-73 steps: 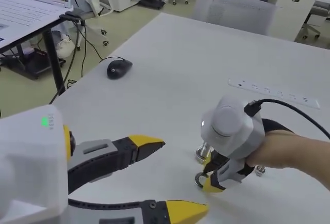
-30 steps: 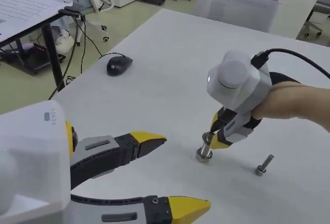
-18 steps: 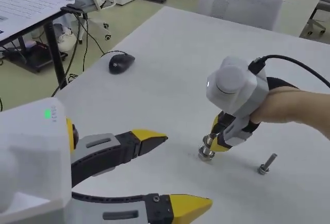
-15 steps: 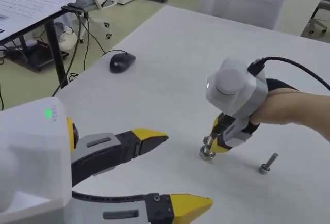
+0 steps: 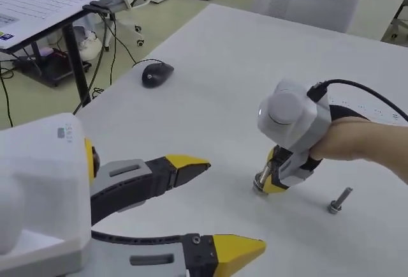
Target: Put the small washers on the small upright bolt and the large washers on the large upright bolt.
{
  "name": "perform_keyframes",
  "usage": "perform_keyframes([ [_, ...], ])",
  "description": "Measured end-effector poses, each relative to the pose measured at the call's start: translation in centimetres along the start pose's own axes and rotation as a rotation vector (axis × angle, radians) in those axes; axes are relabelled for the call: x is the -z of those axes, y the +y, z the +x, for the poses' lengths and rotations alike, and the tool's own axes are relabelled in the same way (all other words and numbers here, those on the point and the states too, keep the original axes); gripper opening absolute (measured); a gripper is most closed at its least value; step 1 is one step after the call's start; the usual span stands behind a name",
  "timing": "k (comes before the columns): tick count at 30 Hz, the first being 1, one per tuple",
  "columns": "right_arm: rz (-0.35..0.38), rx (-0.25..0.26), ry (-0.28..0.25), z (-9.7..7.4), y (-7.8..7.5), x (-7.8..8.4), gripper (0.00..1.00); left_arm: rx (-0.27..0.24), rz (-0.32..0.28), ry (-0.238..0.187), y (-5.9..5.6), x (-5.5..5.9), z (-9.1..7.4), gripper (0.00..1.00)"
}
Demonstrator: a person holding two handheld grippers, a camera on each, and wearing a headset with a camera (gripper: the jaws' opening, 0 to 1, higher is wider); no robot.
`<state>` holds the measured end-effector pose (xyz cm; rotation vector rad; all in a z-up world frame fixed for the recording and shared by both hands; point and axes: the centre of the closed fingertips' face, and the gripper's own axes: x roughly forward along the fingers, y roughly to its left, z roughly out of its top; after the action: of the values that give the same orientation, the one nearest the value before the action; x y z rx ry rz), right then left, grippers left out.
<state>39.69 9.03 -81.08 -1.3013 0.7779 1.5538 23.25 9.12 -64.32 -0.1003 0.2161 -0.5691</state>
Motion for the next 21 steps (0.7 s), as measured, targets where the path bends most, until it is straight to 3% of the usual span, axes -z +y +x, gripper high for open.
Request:
perform_keyframes([
  [16, 0.008, -0.004, -0.006, 0.2, 0.1, 0.6, 0.24, -0.004, -0.005, -0.007, 0.2, 0.0, -0.1, 0.58],
  [21, 0.022, 0.01, -0.025, -0.7, 0.1, 0.9, 0.24, -0.003, -0.003, -0.005, 0.2, 0.0, 0.0, 0.58],
])
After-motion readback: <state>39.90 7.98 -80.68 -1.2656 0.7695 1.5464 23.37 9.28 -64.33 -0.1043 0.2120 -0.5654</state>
